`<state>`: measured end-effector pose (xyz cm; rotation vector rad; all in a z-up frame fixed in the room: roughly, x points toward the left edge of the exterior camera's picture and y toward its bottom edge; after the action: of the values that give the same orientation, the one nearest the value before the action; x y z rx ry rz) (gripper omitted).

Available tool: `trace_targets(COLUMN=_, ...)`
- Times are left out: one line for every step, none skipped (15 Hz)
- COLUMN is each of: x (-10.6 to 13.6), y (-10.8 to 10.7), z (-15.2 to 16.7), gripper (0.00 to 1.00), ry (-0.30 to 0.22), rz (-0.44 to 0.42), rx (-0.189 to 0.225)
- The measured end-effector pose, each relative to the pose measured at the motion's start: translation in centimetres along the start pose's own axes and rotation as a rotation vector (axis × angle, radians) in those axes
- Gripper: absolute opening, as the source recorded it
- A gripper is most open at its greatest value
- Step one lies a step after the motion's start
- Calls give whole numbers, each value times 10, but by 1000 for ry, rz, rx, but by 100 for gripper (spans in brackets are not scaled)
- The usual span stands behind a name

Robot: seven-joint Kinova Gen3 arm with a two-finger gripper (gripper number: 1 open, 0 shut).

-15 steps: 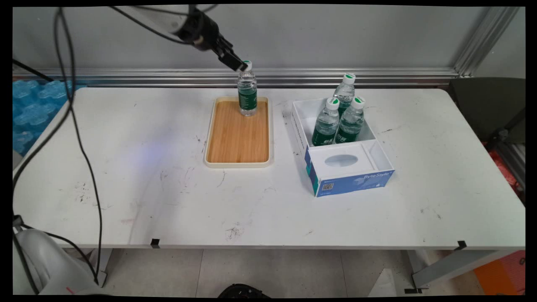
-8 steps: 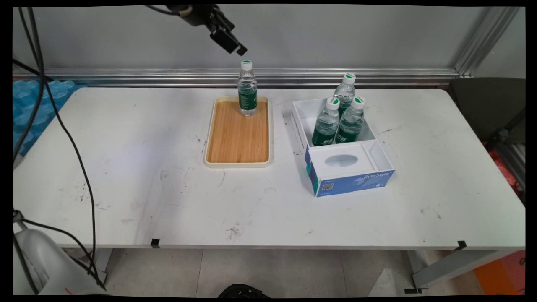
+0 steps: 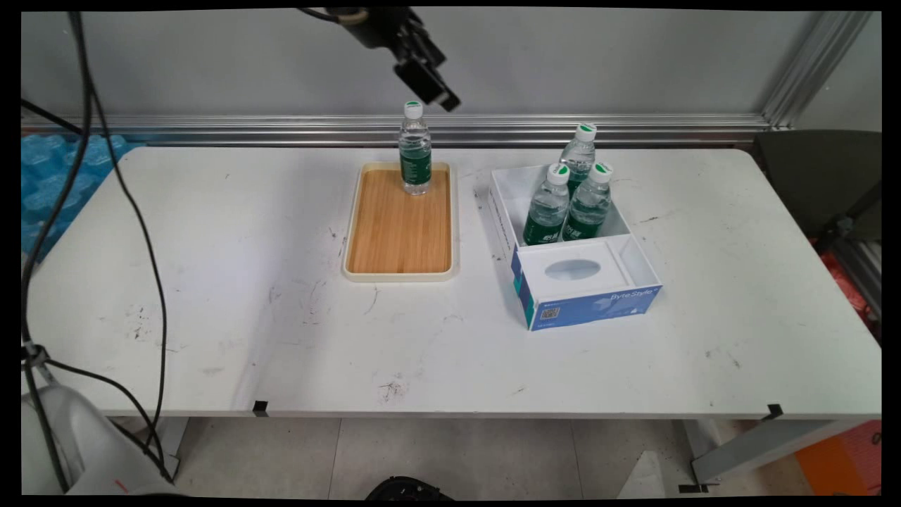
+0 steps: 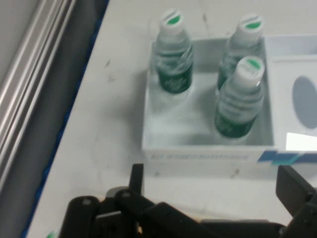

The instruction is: Pick up the green bottle from the white box

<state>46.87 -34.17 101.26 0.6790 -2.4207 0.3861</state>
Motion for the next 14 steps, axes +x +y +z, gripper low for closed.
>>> trace_targets(x=6, y=4, z=8, gripper=100, ry=-1, rz=4, rx=-13)
trace_targets(x=13, y=8, z=19, gripper=100, ry=-2, rz=9, rx=-27)
trace_targets(x=18, y=12, z=30, gripper=100, ry=-5, rz=13, rx=-39)
trace_targets(x=21, y=15, z=39, gripper=100, ry=-8, rz=17, rx=-48)
trace_targets(x=24, y=18, z=50, gripper=100, ry=-13, rz=20, rx=-56)
trace_targets(x=27, y=21, z=65, gripper=100, ry=-19, rz=24, rx=-66)
trace_targets(x=28, y=23, z=77, gripper=100, ry=-25, rz=27, rx=-73)
trace_targets(x=29, y=26, z=90, gripper=100, ry=-30, rz=31, rx=-79)
trace_targets(x=31, y=28, z=104, gripper=100, ry=-35, rz=34, rx=-85)
trace_targets(x=31, y=30, z=116, gripper=100, ry=-40, rz=37, rx=-90)
trace_targets(x=32, y=32, z=130, gripper=100, ry=-44, rz=39, rx=-95)
trace_targets(x=33, y=33, z=144, gripper=100, ry=-49, rz=41, rx=-100)
trace_targets(x=33, y=34, z=155, gripper=100, ry=-53, rz=43, rx=-104)
trace_targets(x=33, y=35, z=167, gripper=100, ry=-58, rz=46, rx=-108)
